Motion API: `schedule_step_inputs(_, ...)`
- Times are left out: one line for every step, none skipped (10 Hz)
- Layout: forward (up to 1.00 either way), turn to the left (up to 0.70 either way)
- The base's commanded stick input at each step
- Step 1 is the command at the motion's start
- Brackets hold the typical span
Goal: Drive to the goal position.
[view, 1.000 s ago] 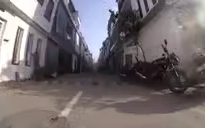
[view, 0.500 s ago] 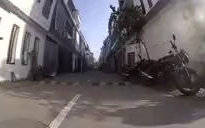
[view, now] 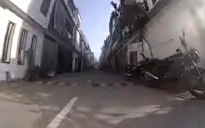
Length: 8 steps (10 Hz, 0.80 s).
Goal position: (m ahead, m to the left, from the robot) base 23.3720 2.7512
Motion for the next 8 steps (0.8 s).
schedule_step_inputs(0.7,-0.35)
schedule_step_inputs(0.7,-0.35)
schedule_step_inputs(0.7,-0.34)
schedule_step_inputs(0.7,0.0)
schedule_step_inputs(0.7,0.0)
schedule_step_inputs(0.7,0.0)
schedule_step_inputs(0.7,0.0)
schedule_step_inputs(0.7,0.0)
